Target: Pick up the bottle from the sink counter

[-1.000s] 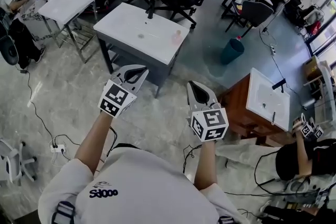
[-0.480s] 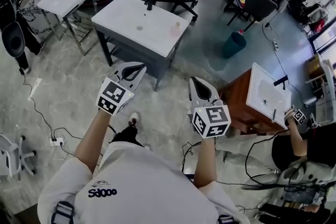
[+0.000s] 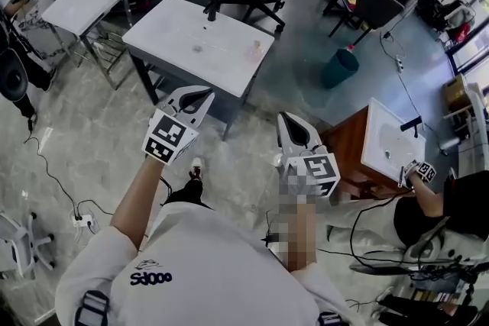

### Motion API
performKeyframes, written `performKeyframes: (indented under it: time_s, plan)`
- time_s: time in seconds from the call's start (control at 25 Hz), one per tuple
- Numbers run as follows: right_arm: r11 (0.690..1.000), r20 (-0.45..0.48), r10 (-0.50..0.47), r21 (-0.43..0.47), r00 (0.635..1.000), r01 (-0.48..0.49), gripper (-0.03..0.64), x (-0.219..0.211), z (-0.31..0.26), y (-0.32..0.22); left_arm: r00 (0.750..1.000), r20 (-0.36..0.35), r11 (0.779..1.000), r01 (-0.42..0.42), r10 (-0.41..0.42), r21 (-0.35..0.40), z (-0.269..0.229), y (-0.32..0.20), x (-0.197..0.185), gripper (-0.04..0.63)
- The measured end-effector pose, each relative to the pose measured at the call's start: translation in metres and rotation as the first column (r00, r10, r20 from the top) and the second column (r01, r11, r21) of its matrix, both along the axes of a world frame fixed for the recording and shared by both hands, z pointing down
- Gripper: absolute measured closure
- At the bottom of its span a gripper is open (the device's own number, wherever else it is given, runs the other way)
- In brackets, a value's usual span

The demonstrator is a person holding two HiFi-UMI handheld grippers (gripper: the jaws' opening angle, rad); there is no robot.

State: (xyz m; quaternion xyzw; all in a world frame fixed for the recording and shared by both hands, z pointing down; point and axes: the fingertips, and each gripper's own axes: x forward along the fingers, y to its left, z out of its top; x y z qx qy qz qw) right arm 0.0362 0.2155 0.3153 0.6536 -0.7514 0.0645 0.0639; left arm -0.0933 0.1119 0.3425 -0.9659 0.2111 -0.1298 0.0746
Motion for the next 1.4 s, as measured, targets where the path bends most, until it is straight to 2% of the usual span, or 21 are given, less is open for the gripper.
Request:
performKeyframes:
  time_s: [0.44,0.6,1.2,1.4]
  plan:
    - [0.999,-0.041,0.045,0.023,0.998,-0.044,0.609,0.023,-0.015,-0.089,0.998,-0.011,0.998,-0.058,0.058,0.005,-0.012,-0.096,0.04,0.591]
    - [0.998,-0.059,0.062,0.025,0.996,-0.06,0.607,0.032,-0.016,-0.114,0.998,-0.012,0.998,-0.068,0.068,-0.005,-0.013,-0.119,0.049,0.591]
    - [0.996,-0.035,0.088,-0.013,0.996,-0.088,0.607,0.046,-0.008,-0.198,0.993,-0.014,0.993,-0.115,0.115,-0.022,-0.009,-0.199,0.071,0.591]
    - [0.99,-0.036,0.138,-0.027,0.99,-0.139,0.607,0.059,0.0,-0.218,0.991,-0.011,0.99,-0.135,0.135,-0.031,-0.002,-0.219,0.08,0.591]
